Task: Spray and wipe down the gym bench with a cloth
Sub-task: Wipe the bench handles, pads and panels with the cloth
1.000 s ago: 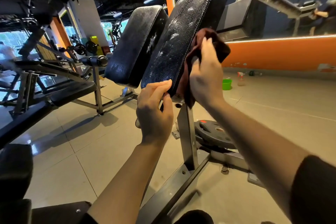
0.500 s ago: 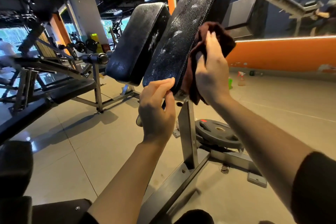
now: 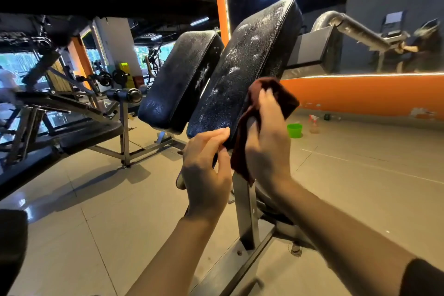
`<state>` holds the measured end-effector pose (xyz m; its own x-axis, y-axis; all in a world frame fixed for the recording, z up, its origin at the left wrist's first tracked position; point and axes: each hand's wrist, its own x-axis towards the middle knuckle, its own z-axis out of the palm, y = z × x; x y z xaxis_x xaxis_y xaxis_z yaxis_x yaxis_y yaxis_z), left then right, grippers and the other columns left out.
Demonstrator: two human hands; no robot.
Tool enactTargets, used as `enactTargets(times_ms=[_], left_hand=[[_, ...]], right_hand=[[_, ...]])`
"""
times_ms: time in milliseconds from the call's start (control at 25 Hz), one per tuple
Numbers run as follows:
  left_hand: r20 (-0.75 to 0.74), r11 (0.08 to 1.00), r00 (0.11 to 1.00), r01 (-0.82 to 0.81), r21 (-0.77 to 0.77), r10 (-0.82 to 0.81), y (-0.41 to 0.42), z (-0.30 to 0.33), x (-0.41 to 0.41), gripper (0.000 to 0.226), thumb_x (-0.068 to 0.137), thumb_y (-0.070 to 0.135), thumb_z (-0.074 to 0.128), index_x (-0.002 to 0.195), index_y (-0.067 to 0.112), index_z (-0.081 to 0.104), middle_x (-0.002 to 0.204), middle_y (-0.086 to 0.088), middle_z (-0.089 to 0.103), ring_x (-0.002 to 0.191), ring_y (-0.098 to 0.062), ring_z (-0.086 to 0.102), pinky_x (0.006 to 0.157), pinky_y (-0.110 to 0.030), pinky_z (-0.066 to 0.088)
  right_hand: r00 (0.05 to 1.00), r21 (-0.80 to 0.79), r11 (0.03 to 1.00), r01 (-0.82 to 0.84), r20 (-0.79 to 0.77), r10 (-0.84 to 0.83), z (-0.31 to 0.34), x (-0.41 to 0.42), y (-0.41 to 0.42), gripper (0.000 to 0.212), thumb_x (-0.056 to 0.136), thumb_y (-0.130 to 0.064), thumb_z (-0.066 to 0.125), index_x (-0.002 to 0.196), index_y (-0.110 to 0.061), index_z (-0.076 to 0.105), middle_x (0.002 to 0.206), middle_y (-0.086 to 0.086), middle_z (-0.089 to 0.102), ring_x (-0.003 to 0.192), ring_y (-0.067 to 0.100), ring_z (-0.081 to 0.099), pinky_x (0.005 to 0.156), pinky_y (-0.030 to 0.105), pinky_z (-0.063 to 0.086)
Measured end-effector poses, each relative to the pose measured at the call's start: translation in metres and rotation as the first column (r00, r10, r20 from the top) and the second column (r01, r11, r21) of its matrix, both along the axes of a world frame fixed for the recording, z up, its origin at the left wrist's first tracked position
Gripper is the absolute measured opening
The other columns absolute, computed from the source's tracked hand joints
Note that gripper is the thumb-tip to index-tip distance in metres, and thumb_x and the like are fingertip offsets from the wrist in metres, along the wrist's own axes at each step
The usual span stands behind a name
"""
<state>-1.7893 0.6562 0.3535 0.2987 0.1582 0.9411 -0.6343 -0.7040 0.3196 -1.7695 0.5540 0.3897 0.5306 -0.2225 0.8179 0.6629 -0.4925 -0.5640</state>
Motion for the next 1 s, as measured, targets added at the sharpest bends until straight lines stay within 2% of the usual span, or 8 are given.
enactTargets(times_ms=[120, 240, 360, 480, 600, 800, 920, 1000], left_hand=[[0.010, 1.000, 1.000, 0.011, 0.003, -0.011, 0.001, 0.002, 0.001, 0.024, 0.089, 0.006, 0.057, 0.109, 0.009, 0.069, 0.104, 0.004, 0.065, 0.100, -0.009, 0.059, 0.090, -0.032, 0.054], [0.032, 1.000, 0.999, -0.010, 0.016, 0.010, 0.003, 0.002, 0.001, 0.025, 0.090, 0.011, 0.053, 0.109, 0.011, 0.069, 0.103, 0.009, 0.062, 0.101, -0.003, 0.056, 0.091, -0.023, 0.051], [0.049, 1.000, 0.999, -0.011, 0.016, 0.011, 0.003, 0.003, 0.002, 0.026, 0.090, 0.014, 0.051, 0.108, 0.011, 0.070, 0.102, 0.011, 0.060, 0.100, 0.000, 0.054, 0.089, -0.025, 0.050], [0.056, 1.000, 0.998, -0.014, 0.007, 0.013, 0.003, 0.004, 0.005, 0.025, 0.089, 0.012, 0.051, 0.106, 0.012, 0.070, 0.100, 0.011, 0.062, 0.098, 0.002, 0.053, 0.088, -0.030, 0.052], [0.069, 0.999, 0.997, -0.035, 0.019, 0.033, 0.004, 0.004, 0.006, 0.025, 0.089, 0.012, 0.052, 0.104, 0.010, 0.071, 0.097, 0.001, 0.068, 0.097, 0.000, 0.053, 0.087, -0.028, 0.053], [0.062, 0.999, 0.997, -0.035, -0.014, 0.036, 0.000, 0.005, 0.003, 0.025, 0.086, 0.001, 0.059, 0.105, 0.011, 0.071, 0.099, 0.010, 0.062, 0.097, 0.001, 0.054, 0.086, -0.031, 0.054], [0.045, 0.999, 0.999, -0.030, -0.010, 0.031, 0.000, 0.007, 0.002, 0.026, 0.084, -0.001, 0.061, 0.105, 0.011, 0.071, 0.100, 0.015, 0.056, 0.096, 0.003, 0.053, 0.088, -0.030, 0.052], [0.046, 0.999, 0.998, -0.037, 0.014, 0.037, 0.001, 0.006, 0.001, 0.026, 0.084, 0.000, 0.062, 0.106, 0.011, 0.071, 0.100, 0.014, 0.058, 0.097, 0.003, 0.052, 0.088, -0.026, 0.050]], right_hand=[[0.998, -0.137, 0.991, 0.003, 0.062, 0.006, 0.000, 0.001, -0.003, 0.051, 0.095, -0.011, 0.042, 0.145, -0.002, 0.038, 0.151, 0.013, 0.037, 0.142, 0.024, 0.030, 0.113, 0.010, 0.011], [0.998, 0.020, 0.999, -0.039, -0.039, 0.040, 0.042, 0.037, -0.031, 0.051, 0.097, -0.009, 0.041, 0.148, -0.004, 0.034, 0.154, 0.011, 0.033, 0.144, 0.022, 0.028, 0.114, 0.014, 0.012], [0.998, 0.108, 0.994, -0.033, -0.042, 0.037, 0.033, 0.026, -0.023, 0.050, 0.098, -0.008, 0.042, 0.147, -0.006, 0.035, 0.152, 0.009, 0.037, 0.140, 0.016, 0.031, 0.112, 0.014, 0.018], [0.998, -0.057, 0.998, -0.020, 0.065, 0.024, -0.001, -0.003, 0.005, 0.050, 0.095, -0.009, 0.044, 0.145, -0.004, 0.039, 0.151, 0.009, 0.037, 0.142, 0.018, 0.029, 0.116, 0.018, 0.015], [0.997, -0.143, 0.989, -0.029, 0.061, 0.038, 0.023, 0.017, -0.013, 0.053, 0.092, -0.013, 0.043, 0.144, -0.004, 0.040, 0.152, 0.008, 0.036, 0.142, 0.016, 0.028, 0.112, 0.006, 0.008], [0.997, 0.113, 0.991, -0.076, -0.020, 0.079, 0.022, 0.010, -0.012, 0.055, 0.093, -0.013, 0.040, 0.147, -0.007, 0.034, 0.152, 0.008, 0.036, 0.141, 0.018, 0.030, 0.106, -0.001, 0.014], [0.996, -0.026, 0.996, -0.085, 0.018, 0.086, -0.012, -0.013, 0.005, 0.054, 0.095, -0.012, 0.041, 0.147, -0.005, 0.033, 0.153, 0.008, 0.034, 0.143, 0.018, 0.027, 0.115, 0.013, 0.015], [0.994, -0.061, 0.992, -0.113, 0.001, 0.113, 0.004, 0.003, -0.009, 0.053, 0.096, -0.010, 0.042, 0.148, -0.005, 0.032, 0.155, 0.008, 0.032, 0.145, 0.020, 0.025, 0.117, 0.018, 0.014]])
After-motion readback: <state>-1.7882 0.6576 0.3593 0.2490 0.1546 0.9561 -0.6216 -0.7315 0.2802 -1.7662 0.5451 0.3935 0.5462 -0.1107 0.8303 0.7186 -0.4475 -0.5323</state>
